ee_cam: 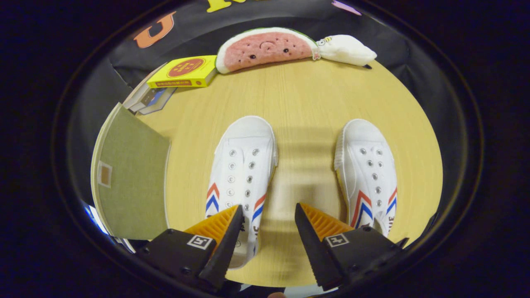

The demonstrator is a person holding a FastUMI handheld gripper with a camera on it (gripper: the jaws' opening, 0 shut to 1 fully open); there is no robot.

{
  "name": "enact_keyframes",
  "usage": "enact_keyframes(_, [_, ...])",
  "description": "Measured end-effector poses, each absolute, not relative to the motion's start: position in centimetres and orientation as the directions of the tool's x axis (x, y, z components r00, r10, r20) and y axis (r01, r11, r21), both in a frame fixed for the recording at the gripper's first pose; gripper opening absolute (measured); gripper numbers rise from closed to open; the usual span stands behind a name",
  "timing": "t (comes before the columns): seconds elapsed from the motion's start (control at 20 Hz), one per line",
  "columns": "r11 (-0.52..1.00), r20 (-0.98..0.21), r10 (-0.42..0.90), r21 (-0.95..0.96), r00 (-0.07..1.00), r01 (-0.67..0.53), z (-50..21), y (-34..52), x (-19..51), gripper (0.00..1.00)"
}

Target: Open the storage box then place both shoes into the box .Put the left shoe in first, then the right shoe, with the right side of both shoes facing outward in a uniform manner.

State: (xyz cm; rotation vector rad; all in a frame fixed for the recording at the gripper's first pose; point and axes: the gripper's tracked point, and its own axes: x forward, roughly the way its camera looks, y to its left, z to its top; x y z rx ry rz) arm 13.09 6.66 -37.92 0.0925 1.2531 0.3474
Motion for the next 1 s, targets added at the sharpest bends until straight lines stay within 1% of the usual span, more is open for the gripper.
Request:
enact_keyframes(0.05, [0.940,-0.910,0.322,0.274,0.261,-0.202,-38.2,6.8,13.1,0.78])
enact_keyframes(0.1, [0.933,-0.903,0.346,0.302,0.256,-0.198,-38.2,7.3,12.9,0.75])
enact_keyframes(0.25, [0.907,-0.872,0.411,0.361,0.268,-0.216,-37.8,8.5,12.8,0.47])
enact_keyframes(0.3, [0.911,-0.873,0.402,0.353,0.276,-0.211,-37.6,8.5,12.7,0.37])
enact_keyframes(0.4, [0.906,-0.863,0.418,0.375,0.284,-0.194,-37.6,8.4,12.6,0.14])
enact_keyframes(0.45, [0.900,-0.856,0.434,0.395,0.282,-0.187,-37.7,8.5,12.6,0.08])
enact_keyframes(0.7, [0.878,-0.828,0.478,0.452,0.293,-0.157,-35.9,8.7,11.8,0.06])
enact_keyframes(0.9, [0.860,-0.793,0.510,0.479,0.332,-0.177,-28.3,11.0,10.8,0.06])
enact_keyframes(1.0, [0.851,-0.771,0.525,0.480,0.360,-0.214,-23.7,12.8,10.0,0.06])
